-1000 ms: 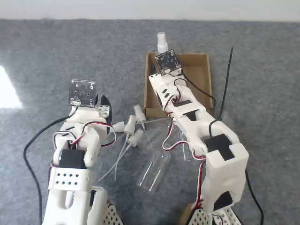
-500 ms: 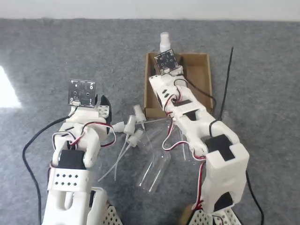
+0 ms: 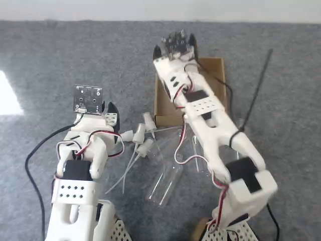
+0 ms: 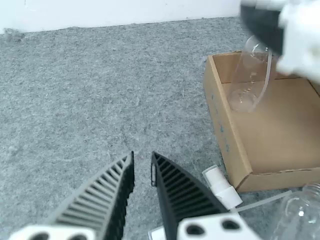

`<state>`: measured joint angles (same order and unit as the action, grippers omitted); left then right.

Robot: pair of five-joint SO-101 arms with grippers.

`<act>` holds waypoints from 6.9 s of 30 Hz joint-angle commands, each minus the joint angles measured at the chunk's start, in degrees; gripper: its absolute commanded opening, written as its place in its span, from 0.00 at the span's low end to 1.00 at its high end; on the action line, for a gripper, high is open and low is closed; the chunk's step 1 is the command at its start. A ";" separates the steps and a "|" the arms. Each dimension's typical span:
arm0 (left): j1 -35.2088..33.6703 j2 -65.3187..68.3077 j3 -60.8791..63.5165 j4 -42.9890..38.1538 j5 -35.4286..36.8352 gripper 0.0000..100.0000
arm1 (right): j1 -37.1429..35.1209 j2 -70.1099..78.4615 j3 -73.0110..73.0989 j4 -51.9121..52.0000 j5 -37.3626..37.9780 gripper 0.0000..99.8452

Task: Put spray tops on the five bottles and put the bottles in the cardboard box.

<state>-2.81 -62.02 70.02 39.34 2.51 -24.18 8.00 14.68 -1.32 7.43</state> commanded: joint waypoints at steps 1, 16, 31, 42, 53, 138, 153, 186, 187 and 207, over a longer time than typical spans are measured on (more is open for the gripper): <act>-0.09 -0.18 -1.98 -1.76 0.62 0.05 | -0.31 -10.07 -6.68 8.66 0.35 0.35; -0.09 -0.18 -1.89 -1.85 0.53 0.05 | 0.84 -41.54 -8.53 62.37 0.70 0.35; -0.09 -0.18 -1.80 -1.85 0.53 0.05 | 24.31 -57.27 3.78 88.13 13.27 0.35; 1.32 -0.18 -1.71 -1.58 0.53 0.05 | 29.49 -39.34 23.56 72.22 10.02 0.35; 1.14 -0.18 -1.71 -1.58 0.53 0.05 | 29.58 -15.69 19.25 61.05 4.75 0.35; -5.36 76.31 -60.53 24.53 -19.08 0.01 | 61.85 -7.25 17.93 54.29 37.27 0.11; -5.71 79.91 -61.85 24.53 -6.77 0.03 | 61.76 -7.25 17.93 54.29 37.27 0.11; -15.74 79.91 -58.51 28.22 -6.07 0.16 | 61.67 -7.25 17.93 54.11 37.27 0.11; -15.03 79.91 -57.71 28.31 -6.07 0.16 | 61.67 -7.25 17.93 54.11 37.27 0.11; -10.02 79.47 -53.58 26.90 -4.66 0.08 | 61.67 -7.25 17.93 54.29 37.36 0.11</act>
<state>-13.89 18.24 16.75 68.62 -2.07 36.92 0.88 35.78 53.54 44.00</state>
